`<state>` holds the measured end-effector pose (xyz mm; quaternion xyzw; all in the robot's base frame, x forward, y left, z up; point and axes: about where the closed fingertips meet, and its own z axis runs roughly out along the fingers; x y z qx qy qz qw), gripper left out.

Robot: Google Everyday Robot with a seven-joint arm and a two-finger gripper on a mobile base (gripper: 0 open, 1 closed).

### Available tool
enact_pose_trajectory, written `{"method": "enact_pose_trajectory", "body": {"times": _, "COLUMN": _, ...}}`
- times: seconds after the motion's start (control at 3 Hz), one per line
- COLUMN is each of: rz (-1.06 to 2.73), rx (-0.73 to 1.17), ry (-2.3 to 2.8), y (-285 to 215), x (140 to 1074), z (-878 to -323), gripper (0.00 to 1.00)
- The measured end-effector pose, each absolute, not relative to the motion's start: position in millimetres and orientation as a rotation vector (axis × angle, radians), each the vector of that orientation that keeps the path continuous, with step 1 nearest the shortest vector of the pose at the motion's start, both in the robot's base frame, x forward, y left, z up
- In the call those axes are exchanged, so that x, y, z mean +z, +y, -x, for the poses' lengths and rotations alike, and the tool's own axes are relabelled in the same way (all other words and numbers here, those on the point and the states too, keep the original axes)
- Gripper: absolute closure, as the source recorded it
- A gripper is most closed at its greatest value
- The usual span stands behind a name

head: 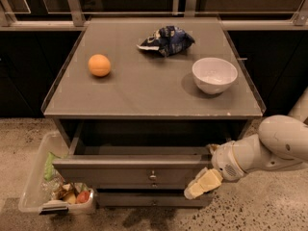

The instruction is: Open top drawer

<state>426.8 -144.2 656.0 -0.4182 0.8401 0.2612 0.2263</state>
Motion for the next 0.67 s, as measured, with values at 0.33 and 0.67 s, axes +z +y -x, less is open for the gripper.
{"method": "enact_pose_trajectory", "body": {"times": 0.33, "rz": 1.153, "rx": 0.72, "ry": 2.316, "y": -144, "x": 659, "z": -427, "gripper": 0.0}}
{"method": "enact_pose_trajectory", "body": {"times": 0.67, "rz": 1.163, "rx": 0.74, "ry": 2.342, "y": -144, "x": 660, "z": -415, "gripper": 0.0}}
